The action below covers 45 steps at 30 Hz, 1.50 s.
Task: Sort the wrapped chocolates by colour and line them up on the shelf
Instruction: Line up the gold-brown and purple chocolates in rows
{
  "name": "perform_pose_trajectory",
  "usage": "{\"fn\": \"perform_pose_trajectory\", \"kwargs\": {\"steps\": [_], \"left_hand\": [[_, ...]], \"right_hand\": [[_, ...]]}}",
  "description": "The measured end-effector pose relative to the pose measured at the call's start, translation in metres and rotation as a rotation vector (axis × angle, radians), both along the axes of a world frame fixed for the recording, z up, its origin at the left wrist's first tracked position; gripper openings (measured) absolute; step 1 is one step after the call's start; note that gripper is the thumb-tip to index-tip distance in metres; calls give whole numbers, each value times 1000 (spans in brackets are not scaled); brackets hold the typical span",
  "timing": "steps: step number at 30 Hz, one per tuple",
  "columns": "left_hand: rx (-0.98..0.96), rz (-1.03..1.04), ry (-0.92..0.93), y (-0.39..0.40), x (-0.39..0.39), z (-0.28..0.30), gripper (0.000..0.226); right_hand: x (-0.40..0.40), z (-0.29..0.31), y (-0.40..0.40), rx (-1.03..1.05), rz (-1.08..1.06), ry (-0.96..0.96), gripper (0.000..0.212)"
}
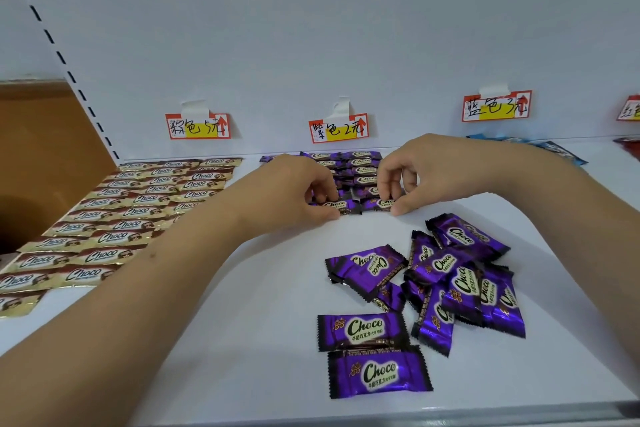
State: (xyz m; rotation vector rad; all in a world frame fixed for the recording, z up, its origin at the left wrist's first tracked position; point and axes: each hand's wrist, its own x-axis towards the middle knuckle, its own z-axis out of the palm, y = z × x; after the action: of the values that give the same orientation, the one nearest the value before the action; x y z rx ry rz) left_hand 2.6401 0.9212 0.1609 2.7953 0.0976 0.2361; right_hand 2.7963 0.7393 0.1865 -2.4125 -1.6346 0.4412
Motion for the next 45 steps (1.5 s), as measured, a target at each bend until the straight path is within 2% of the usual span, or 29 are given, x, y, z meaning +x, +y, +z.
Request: {"fn": "perform_pose_trajectory", "kwargs": {"steps": [4,7,9,12,15,26,33,40,45], "left_hand": [[0,-15,16,6,-3,6,25],[-1,-5,74,23,-13,19,17],[-10,29,131,33,-22,27,13],[-7,56,231,38,-28,30,13],[8,59,289,38,-27,28,13],[-56,36,221,34,-22,23,10],[-18,124,322,48,-33,31,15],[22,111,266,37,-27,26,15],[15,113,263,39,-26,26,14]], "right_hand": [[0,-1,1,33,-19,9,17],[0,-2,2,182,-42,-33,16],[-3,-5,8,291,-8,-55,15],[-12,-13,19,351,100,-76,16],[-21,-21,29,333,174,-90,20],[-26,-26,33,269,159,-96,19],[-25,-29,33,281,162,-90,19],[-22,-33,35,299,170,-97,17],[-20,-38,37,319,166,-159,29]]}}
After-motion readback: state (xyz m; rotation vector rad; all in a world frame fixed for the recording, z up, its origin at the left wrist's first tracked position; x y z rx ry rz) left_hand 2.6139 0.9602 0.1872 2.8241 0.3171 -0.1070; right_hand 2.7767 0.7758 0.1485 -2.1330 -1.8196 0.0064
